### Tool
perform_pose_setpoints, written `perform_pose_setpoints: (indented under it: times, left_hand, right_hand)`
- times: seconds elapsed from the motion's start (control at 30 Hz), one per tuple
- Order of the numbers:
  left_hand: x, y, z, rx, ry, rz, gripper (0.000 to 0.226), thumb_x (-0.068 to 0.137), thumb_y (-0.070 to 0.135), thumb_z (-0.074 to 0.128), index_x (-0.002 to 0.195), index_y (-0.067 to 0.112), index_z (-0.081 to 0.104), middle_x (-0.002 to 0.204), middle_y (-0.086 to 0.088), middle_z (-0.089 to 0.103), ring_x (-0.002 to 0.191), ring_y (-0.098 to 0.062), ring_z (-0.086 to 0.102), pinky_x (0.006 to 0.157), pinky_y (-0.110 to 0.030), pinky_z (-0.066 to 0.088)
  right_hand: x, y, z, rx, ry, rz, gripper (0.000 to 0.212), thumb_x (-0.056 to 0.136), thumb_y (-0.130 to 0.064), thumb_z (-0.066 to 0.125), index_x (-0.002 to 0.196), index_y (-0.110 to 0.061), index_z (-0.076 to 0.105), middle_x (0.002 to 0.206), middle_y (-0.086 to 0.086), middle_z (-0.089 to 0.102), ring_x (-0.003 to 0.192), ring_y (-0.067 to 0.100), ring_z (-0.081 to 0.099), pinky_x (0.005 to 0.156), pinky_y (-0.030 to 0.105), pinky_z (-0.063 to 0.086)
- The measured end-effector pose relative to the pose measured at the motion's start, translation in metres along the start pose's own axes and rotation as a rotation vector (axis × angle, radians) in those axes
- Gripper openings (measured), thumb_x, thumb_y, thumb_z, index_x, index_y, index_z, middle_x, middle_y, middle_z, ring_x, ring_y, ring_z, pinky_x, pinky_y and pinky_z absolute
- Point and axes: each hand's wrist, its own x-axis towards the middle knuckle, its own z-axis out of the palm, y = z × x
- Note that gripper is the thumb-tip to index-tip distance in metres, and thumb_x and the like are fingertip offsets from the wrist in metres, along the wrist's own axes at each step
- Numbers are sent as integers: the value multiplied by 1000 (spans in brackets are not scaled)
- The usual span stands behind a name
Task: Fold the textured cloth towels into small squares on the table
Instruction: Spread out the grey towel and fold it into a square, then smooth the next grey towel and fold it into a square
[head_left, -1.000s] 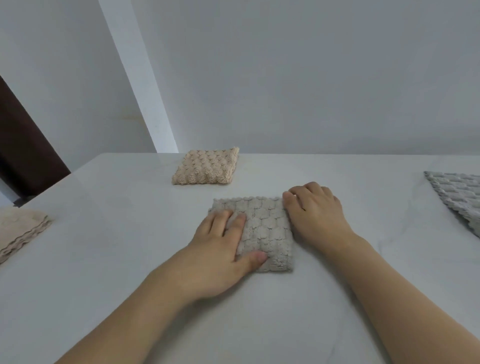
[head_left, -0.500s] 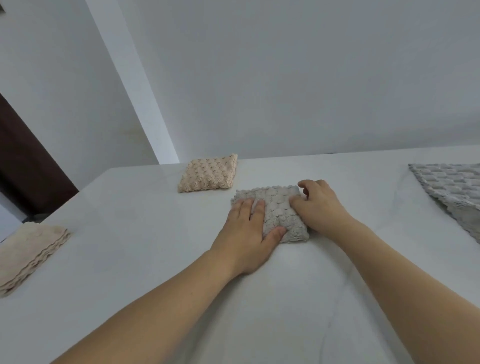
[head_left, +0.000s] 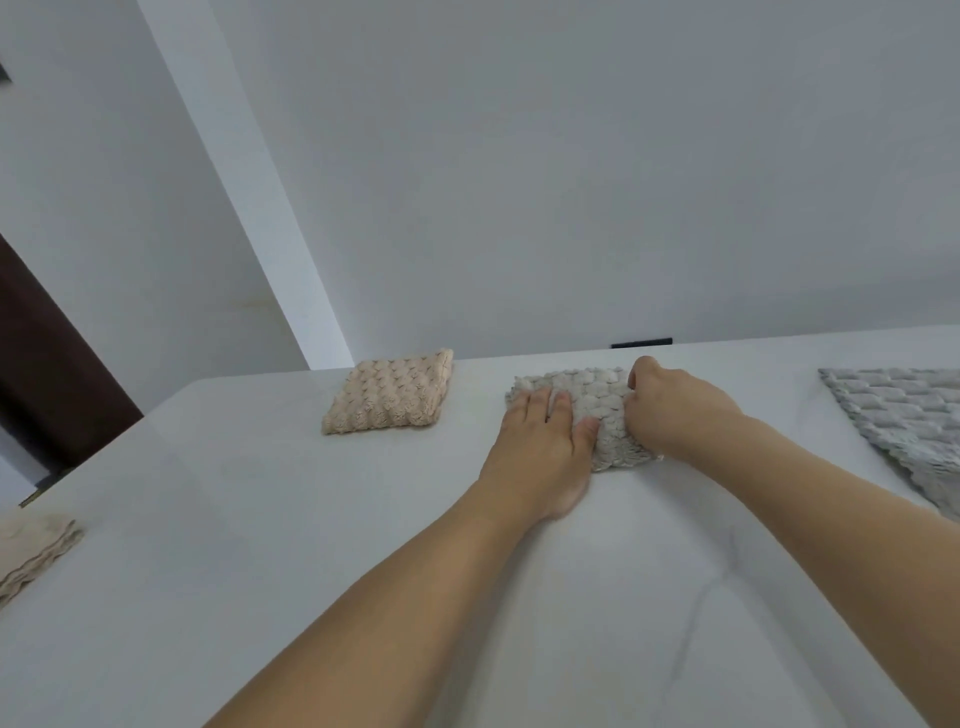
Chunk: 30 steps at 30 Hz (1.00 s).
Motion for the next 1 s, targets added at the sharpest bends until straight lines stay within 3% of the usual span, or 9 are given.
perform_pose_setpoints:
  times: [0.2,0.33,0.4,0.5,0.63,0.73,0.83,0.93,1.0]
  left_hand:
    - [65,23,13,24,9,3,62,105,39,9,153,1,22,161,-17,18,150,-29,7,122,-41,-3]
    - [111,48,43,26,19,-9,103,80,58,-26,151,5,27,160,-20,19,148,-39,9,120,-51,3]
    - [116,56,46,39,15,-5,95,84,54,-18,150,4,29,159,-20,21,148,-39,11,120,-51,5]
    - [110,58,42,62,35,75,66,100,38,6,150,1,27,160,-21,19,149,-35,10,121,-48,4]
    - [110,60,40,61,48,4,70,99,47,4,155,9,18,163,-15,13,151,-30,6,122,-45,4]
    - [101,69,34,172,49,-33,62,103,45,10,156,14,13,164,-9,9,151,-28,2,121,-48,-6]
    - [82,72,28,240,122,15,62,102,46,11,157,17,11,164,-5,6,150,-27,-2,119,-51,-12]
    - [57,85,31,191,268,69,61,98,43,15,151,17,28,157,-7,22,142,-32,19,120,-47,3]
    - [48,104,32,115,351,146,52,95,38,24,138,19,45,143,-3,38,127,-30,33,111,-41,19]
  right_hand:
    - [40,33,-11,-21,18,-8,19,96,-16,37,111,-9,46,116,15,59,101,33,56,83,38,46]
    - [52,60,-22,-184,70,-41,2,92,-13,44,92,-13,42,111,15,61,95,33,58,74,33,43]
    - [57,74,-23,-234,68,-51,5,92,-14,47,97,-12,49,110,14,62,94,32,58,73,34,44]
    - [59,83,-17,-262,61,-64,14,93,-13,46,103,-11,55,112,14,60,100,33,59,75,33,44]
    - [57,82,-14,-295,69,-87,23,92,-11,45,111,-12,56,117,12,57,108,32,58,79,33,43]
    - [56,89,-24,-310,23,-103,28,93,-18,44,117,-15,58,116,9,55,109,30,57,89,35,47]
    - [48,113,-45,-323,55,-88,32,98,-29,37,122,-15,54,123,11,51,117,33,50,94,39,42]
    - [36,145,-59,-288,137,-65,28,99,-27,32,115,-12,50,119,11,49,118,34,45,91,40,38]
    - [30,164,-63,-272,157,-41,22,95,-19,37,111,-12,50,114,10,49,115,34,47,88,39,39]
